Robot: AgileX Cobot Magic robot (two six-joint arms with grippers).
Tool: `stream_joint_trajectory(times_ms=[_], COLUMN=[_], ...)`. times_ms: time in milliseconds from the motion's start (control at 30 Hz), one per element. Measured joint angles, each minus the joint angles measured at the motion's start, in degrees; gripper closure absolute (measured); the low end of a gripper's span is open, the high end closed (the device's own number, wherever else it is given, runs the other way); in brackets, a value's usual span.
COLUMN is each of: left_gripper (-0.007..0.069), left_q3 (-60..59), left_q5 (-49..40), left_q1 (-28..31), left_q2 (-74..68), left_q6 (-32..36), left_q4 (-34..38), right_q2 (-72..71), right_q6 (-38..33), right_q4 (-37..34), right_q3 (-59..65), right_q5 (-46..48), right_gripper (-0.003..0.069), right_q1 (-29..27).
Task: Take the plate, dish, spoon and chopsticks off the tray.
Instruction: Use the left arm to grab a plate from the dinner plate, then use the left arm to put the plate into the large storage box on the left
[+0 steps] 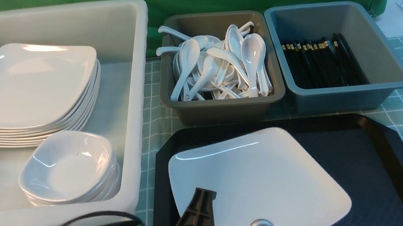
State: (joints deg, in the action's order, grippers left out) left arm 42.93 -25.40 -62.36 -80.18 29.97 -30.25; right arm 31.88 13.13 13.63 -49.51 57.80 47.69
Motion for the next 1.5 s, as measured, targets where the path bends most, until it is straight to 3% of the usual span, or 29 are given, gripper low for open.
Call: stream_joint_trajectory(times_ms=[233, 333, 633, 733, 833, 900, 1000, 1067, 1167, 1300, 1500], left_gripper=[0.0596, 0.0592, 0.0592, 0.0592, 0.0592, 0.0592, 0.0592, 0.0592, 0.0592, 0.0592, 0.0592], left_q3=[6.76, 9.58, 15.58, 18.35, 19.47, 19.52, 19.52, 19.52, 19.52, 19.52, 19.52], left_q5=[-6.29, -8.30, -15.54, -21.08, -27.07, -27.93, -26.31, -21.64, -15.08, -9.32, -9.64], left_q1=[-2.73, -2.73, -2.73, -2.33, 3.92, 11.04, 20.42, 30.87, 40.45, 47.90, 49.59], left_q2=[10.50, 14.91, 22.12, 23.05, 22.32, 20.87, 18.47, 15.10, 9.67, 2.33, -5.16], left_q6=[0.94, 1.61, 0.65, -5.18, -10.51, -11.34, -11.15, -10.07, -7.90, -5.97, -7.03], left_q4=[10.62, 13.33, 11.87, 3.91, -7.44, -10.86, -11.88, -11.58, -11.20, -12.70, -16.00], right_q2=[0.00, 0.00, 0.85, 3.22, 7.64, 10.16, 12.21, 13.67, 13.86, 13.80, 13.80], right_q6=[1.56, 2.64, 4.46, 4.57, 4.36, 3.53, 2.47, 1.07, -0.02, -1.07, -2.27], right_q4=[0.00, 0.00, 0.00, 0.00, 0.00, 0.00, 0.00, 0.00, 0.00, 0.00, -0.12], right_q3=[0.00, 0.00, 0.00, -0.16, -1.75, -3.00, -4.16, -4.71, -4.83, -5.00, -5.00], right_q5=[-3.40, -5.32, -12.68, -15.21, -16.61, -17.32, -17.77, -18.35, -18.42, -18.42, -16.78], right_gripper=[0.0496, 0.0603, 0.0638, 0.0638, 0.0638, 0.0638, 0.0638, 0.0638, 0.0638, 0.0638, 0.0638], right_q1=[0.00, 0.00, 0.00, 0.00, 0.00, 0.00, 0.00, 0.00, 0.00, 0.00, 0.00])
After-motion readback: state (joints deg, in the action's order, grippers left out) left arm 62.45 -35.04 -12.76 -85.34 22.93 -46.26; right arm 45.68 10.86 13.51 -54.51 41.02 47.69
